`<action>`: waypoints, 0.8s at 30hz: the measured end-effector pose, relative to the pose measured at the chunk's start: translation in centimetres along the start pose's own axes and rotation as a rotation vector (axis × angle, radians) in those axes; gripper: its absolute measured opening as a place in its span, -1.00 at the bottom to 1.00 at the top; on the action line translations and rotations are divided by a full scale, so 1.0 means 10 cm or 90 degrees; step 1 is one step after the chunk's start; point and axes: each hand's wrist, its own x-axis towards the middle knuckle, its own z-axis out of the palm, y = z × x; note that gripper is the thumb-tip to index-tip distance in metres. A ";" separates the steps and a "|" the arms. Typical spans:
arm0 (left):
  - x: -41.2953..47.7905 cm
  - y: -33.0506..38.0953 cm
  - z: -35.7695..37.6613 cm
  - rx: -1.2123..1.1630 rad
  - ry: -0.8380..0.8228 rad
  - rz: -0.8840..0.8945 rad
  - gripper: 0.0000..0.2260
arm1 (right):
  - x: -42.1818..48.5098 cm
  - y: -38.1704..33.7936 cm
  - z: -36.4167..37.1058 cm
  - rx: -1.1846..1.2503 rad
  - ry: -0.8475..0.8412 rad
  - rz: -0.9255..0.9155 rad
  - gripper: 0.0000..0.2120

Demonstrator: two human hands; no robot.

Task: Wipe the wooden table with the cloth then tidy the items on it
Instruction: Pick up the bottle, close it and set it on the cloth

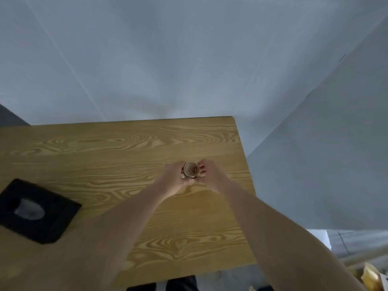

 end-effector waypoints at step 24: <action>-1.38 -0.95 -1.53 -0.048 0.202 -0.075 -0.79 | -0.30 -2.22 0.65 -0.135 -0.031 -0.299 -0.85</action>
